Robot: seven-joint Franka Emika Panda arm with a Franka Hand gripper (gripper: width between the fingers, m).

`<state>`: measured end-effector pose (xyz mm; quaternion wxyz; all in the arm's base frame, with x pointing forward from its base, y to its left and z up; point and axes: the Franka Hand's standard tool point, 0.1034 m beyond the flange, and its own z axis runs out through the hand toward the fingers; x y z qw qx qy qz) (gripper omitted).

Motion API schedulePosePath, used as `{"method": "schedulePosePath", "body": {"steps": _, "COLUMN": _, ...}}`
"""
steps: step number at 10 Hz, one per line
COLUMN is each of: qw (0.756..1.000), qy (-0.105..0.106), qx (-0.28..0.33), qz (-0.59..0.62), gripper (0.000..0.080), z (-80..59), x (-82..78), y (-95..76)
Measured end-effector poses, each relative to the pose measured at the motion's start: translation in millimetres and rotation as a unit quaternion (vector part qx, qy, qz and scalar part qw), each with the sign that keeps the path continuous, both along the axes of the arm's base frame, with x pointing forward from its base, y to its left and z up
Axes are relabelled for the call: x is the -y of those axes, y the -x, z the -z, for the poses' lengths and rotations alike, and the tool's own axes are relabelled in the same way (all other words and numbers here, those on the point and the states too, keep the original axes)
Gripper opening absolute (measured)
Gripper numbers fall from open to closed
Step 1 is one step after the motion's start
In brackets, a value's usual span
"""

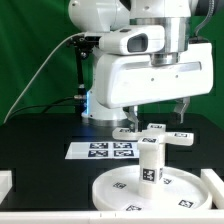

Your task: Assemble round table

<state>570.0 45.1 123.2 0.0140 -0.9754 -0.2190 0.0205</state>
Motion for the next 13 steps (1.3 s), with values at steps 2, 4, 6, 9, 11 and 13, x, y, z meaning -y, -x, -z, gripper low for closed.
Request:
{"method": "schedulePosePath", "body": {"steps": 2, "qw": 1.000, "qy": 0.002, "qx": 0.013, "qz": 0.007, "gripper": 0.0649, "z": 6.2, "x": 1.6, "y": 1.6}}
{"method": "schedulePosePath", "body": {"steps": 4, "qw": 1.000, "qy": 0.006, "qx": 0.019, "qz": 0.007, "gripper": 0.0649, "z": 15.2, "x": 5.1, "y": 7.0}}
{"method": "schedulePosePath", "body": {"steps": 6, "qw": 0.999, "qy": 0.008, "qx": 0.028, "qz": 0.016, "gripper": 0.0649, "z": 20.7, "x": 8.0, "y": 8.8}}
{"method": "schedulePosePath", "body": {"steps": 9, "qw": 0.997, "qy": 0.009, "qx": 0.027, "qz": 0.069, "gripper": 0.0434, "z": 20.9, "x": 7.9, "y": 8.8}}
{"method": "schedulePosePath", "body": {"steps": 11, "qw": 0.987, "qy": 0.009, "qx": 0.036, "qz": 0.156, "gripper": 0.0438, "z": 21.2, "x": 7.6, "y": 7.6}}
{"method": "schedulePosePath", "body": {"steps": 13, "qw": 0.958, "qy": 0.004, "qx": 0.061, "qz": 0.279, "gripper": 0.0438, "z": 21.4, "x": 6.0, "y": 9.5}}
